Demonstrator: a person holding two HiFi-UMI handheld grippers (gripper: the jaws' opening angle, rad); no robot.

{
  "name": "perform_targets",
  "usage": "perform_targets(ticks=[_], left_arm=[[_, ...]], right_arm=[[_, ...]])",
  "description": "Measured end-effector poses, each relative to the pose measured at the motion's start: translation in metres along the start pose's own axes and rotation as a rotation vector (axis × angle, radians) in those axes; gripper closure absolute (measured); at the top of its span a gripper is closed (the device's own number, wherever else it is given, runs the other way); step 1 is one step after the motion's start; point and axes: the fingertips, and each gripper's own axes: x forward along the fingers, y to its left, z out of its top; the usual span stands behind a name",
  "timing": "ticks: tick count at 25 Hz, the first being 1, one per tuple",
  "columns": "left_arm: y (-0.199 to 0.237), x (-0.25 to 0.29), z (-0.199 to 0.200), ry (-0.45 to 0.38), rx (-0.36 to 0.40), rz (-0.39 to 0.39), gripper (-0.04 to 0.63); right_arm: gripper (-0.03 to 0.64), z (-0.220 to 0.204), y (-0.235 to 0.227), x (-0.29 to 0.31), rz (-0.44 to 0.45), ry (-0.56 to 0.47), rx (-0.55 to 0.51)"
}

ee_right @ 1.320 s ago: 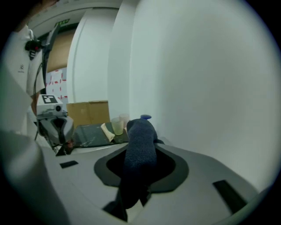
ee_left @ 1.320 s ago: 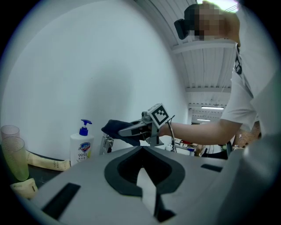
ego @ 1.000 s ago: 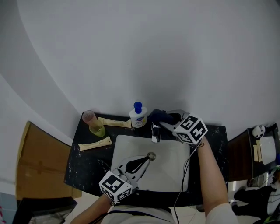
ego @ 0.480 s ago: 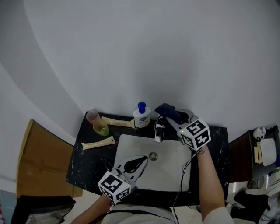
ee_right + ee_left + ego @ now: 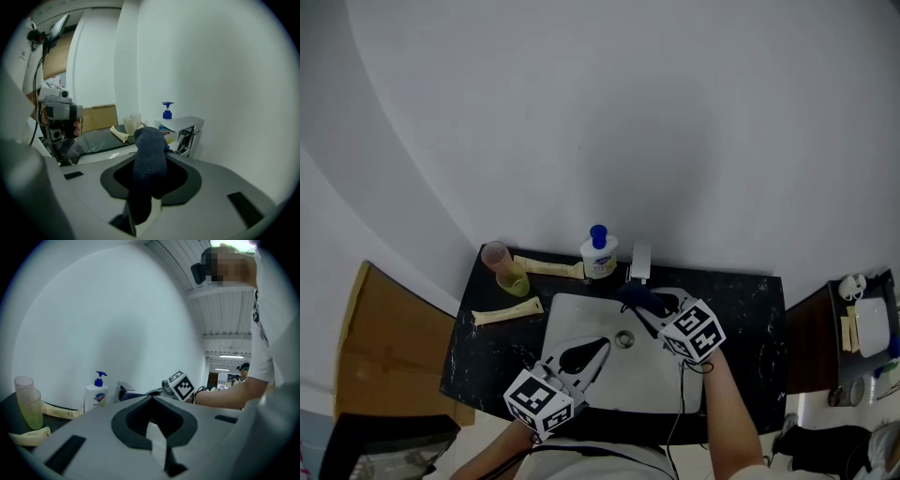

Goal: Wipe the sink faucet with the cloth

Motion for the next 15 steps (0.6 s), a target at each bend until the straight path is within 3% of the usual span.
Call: perform_targets(ticks=[4, 8, 10, 15], left_arm=[[0.005, -0.003, 0.001, -0.002, 0.005, 0.017, 0.594], [0.006, -0.004, 0.0, 0.008, 0.007, 0.028, 0.594], [0.006, -0.004, 0.002, 0.007, 0.009, 0.029, 0.594], [0.002, -0.004, 0.003, 0.003, 0.013, 0.028, 0.594]], right_arm=[[0.499, 0.002, -0.01, 0.007, 0.016, 0.029, -0.012], [0.499, 0.01, -0.062, 0.021, -0.124, 0.023, -0.009], [0.499, 0.014, -0.075, 0.025, -0.141, 0.031, 0.001], [0.499, 0.012, -0.062, 0.021, -0.135, 0.054, -0.024]])
